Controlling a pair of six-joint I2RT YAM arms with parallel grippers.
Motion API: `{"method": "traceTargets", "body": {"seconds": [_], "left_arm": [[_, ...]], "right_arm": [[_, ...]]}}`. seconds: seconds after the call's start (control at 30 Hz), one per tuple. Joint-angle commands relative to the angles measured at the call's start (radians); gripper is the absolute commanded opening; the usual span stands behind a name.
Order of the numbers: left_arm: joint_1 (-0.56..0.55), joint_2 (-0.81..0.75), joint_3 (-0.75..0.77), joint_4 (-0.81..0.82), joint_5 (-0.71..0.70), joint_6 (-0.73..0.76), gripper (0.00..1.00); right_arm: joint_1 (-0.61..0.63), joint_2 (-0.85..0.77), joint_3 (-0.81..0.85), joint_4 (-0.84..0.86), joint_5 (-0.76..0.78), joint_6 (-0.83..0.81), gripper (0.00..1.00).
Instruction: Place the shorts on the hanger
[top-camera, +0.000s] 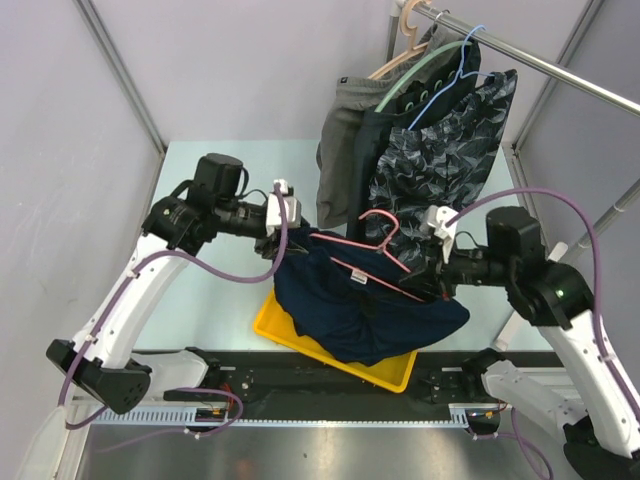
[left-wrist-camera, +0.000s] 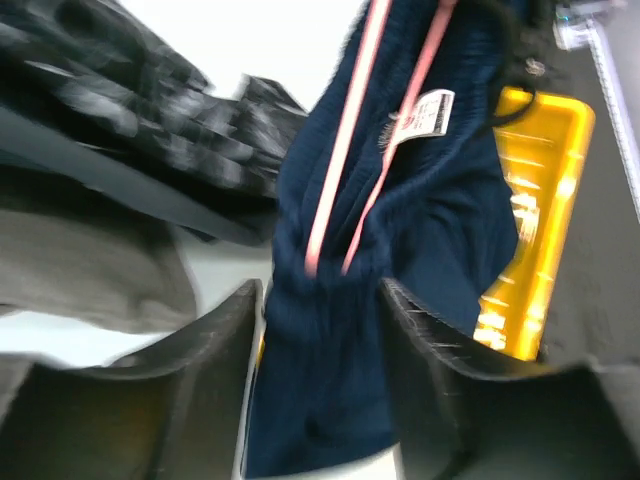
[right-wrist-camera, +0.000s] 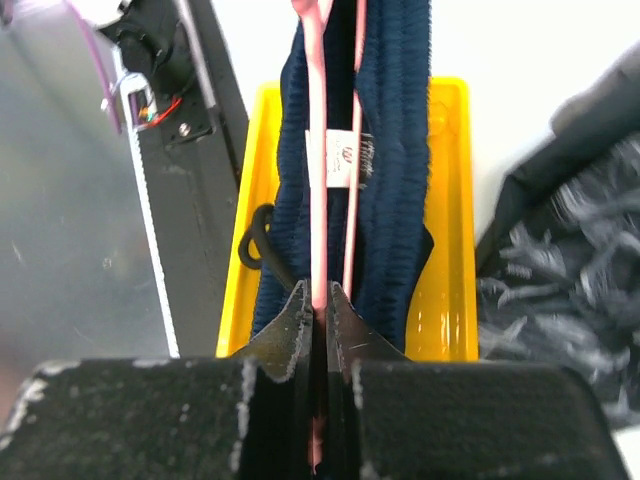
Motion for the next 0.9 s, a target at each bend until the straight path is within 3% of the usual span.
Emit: {"method": "traceTargets", "body": {"seconds": [0.0, 0.03, 0.17, 0.43, 0.63, 0.87], "left_arm": [[0.009, -0.044, 0.033, 0.234, 0.046, -0.198, 0.71], [0.008, -0.048, 0.033, 0.256, 0.045, -0.218, 0.84], [0.008, -0.056, 0.03, 0.342, 0.045, -0.283, 0.99], [0.008, -0.07, 0.005, 0.39, 0.054, -0.326, 1.0], [0.008, -0.093, -0.039, 0.406, 0.06, -0.338, 1.0], [0.003, -0.079, -0.039, 0.382, 0.077, -0.327, 1.0]], "right_arm": [[-0.029, -0.086, 0.045, -0.003, 0.058, 0.128, 0.0], [-0.032, -0.106, 0.051, -0.011, 0.082, 0.154, 0.0], [-0.051, -0.165, 0.075, -0.071, 0.149, 0.236, 0.0], [-0.282, -0.313, 0.084, -0.226, 0.083, 0.296, 0.0], [-0.525, -0.42, 0.109, -0.327, 0.098, 0.378, 0.0], [-0.719, -0.362, 0.294, -0.399, 0.293, 0.457, 0.0]]}}
